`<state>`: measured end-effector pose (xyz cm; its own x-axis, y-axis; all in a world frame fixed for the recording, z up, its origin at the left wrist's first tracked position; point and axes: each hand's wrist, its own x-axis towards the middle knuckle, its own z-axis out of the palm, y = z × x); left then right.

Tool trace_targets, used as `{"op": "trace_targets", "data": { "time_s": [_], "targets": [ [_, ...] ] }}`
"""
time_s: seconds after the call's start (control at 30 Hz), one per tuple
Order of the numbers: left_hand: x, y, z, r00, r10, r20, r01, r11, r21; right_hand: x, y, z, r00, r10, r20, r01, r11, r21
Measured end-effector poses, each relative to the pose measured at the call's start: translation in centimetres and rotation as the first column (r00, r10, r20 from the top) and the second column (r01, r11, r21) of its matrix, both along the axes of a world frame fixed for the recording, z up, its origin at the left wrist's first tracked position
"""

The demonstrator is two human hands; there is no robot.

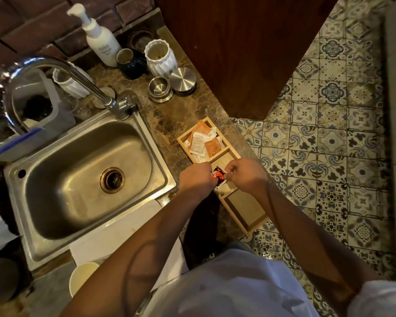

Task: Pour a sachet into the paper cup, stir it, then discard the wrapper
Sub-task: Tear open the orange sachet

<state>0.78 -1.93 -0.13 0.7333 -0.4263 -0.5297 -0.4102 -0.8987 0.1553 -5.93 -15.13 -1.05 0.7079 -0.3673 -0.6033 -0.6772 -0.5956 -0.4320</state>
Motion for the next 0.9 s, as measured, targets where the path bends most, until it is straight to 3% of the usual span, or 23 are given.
{"op": "trace_targets", "data": {
  "time_s": [0.27,0.37,0.5,0.7,0.9],
  "targets": [
    [-2.5,3.0,3.8,0.985,0.172,0.004,-0.161,0.931,-0.327,-2.8,0.2,2.9,0.964,-0.143,0.225,0.102,0.978,0.182],
    [-3.4,4.4,5.6,0.972,0.232,-0.034,-0.218,0.843,-0.492,-2.9,0.6,5.5,0.939,-0.155,0.307,0.096,0.975,0.199],
    [-3.8,6.5,8.7,0.961,0.255,-0.107,-0.253,0.654,-0.713,-2.9,1.1,9.8,0.881,-0.080,0.467,-0.026,0.976,0.218],
    [-4.6,9.3,12.4,0.948,0.316,-0.027,-0.187,0.487,-0.853,-2.8,3.0,14.0,0.780,-0.046,0.625,-0.180,0.939,0.294],
    [-6.4,12.3,15.1,0.928,0.374,-0.002,-0.150,0.367,-0.918,-3.3,6.1,17.2,0.731,-0.110,0.674,-0.263,0.866,0.426]
  ]
}}
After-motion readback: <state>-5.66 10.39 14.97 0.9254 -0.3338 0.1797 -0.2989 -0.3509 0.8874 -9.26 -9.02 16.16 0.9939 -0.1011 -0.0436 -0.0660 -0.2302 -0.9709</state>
